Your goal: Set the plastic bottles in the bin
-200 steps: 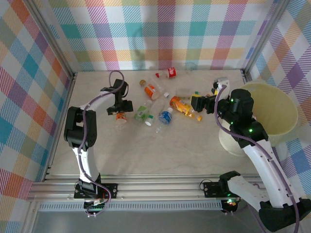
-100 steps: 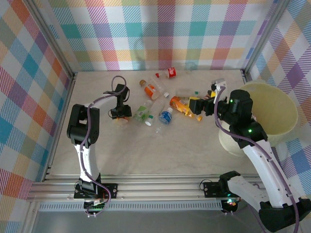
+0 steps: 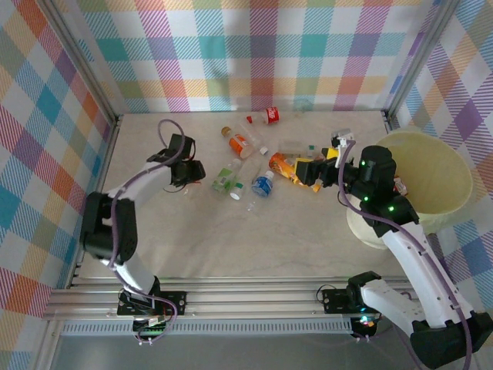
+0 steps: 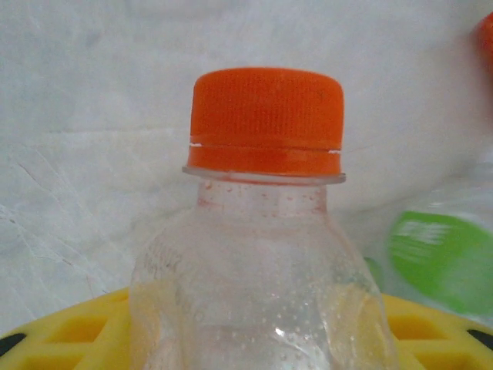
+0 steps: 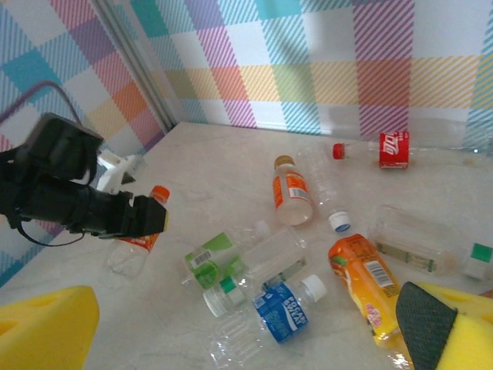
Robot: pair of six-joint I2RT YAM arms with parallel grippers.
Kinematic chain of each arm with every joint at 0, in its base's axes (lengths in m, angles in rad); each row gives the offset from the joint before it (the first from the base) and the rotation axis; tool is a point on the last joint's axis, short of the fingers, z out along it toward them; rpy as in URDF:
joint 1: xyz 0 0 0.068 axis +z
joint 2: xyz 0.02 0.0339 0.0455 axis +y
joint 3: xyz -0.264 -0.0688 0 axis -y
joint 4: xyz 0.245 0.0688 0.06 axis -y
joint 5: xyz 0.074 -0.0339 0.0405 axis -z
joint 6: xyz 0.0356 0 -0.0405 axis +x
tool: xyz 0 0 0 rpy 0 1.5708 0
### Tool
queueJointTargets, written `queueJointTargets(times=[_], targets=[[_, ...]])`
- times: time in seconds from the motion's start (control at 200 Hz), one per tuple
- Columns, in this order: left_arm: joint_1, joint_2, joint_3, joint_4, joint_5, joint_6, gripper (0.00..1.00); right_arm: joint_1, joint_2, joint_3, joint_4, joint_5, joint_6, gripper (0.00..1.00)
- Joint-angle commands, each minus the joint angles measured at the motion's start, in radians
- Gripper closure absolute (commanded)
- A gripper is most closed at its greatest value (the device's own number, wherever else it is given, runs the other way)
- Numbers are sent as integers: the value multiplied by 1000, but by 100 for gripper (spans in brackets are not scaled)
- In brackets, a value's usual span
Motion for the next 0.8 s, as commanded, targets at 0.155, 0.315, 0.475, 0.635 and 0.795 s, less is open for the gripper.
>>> queueJointTargets(times=[0.155, 0.315, 0.475, 0.635, 0.795], targets=[[-117, -245, -126, 340, 88, -152, 50, 8, 16, -16, 113, -98, 85, 0], [-186, -297, -159, 499, 119, -227, 50, 13, 39, -7, 117, -138, 118, 0], [-232, -311, -192, 681, 180, -319, 50, 17, 57, -5, 134, -186, 165, 0], [-272, -293, -182, 811, 245, -369, 49, 25, 80, 0, 136, -229, 188, 0], [-314, -254, -138, 925, 307, -395, 49, 44, 131, 32, 137, -335, 194, 0]])
